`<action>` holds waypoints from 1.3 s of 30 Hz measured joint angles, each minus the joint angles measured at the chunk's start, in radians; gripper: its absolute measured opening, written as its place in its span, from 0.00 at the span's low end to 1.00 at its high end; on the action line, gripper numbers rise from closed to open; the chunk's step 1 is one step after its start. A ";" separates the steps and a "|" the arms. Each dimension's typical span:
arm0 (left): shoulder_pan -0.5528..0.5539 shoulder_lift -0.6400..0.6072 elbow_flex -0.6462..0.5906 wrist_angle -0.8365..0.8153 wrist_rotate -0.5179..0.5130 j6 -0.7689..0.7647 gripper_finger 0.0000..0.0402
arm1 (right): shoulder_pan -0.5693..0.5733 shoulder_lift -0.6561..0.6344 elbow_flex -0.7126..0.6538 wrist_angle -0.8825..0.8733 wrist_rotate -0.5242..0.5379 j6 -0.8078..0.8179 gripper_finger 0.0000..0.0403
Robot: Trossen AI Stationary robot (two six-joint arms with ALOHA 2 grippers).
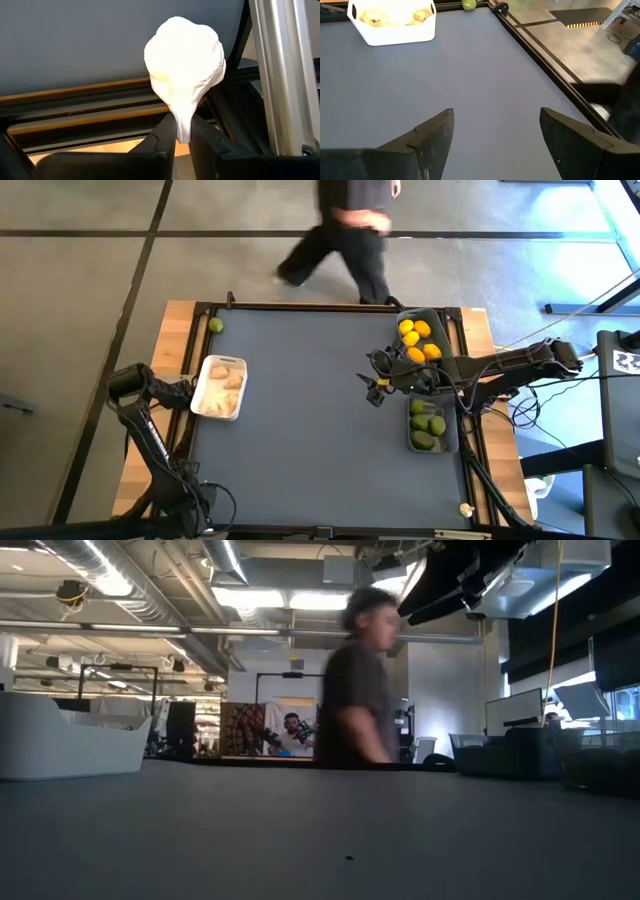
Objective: Sort produce into baskets
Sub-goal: Put the garlic into the white bin
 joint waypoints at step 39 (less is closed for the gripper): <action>0.478 -0.512 0.002 -0.510 -0.411 0.106 0.05 | 0.000 0.000 0.000 -0.009 -0.047 0.030 0.72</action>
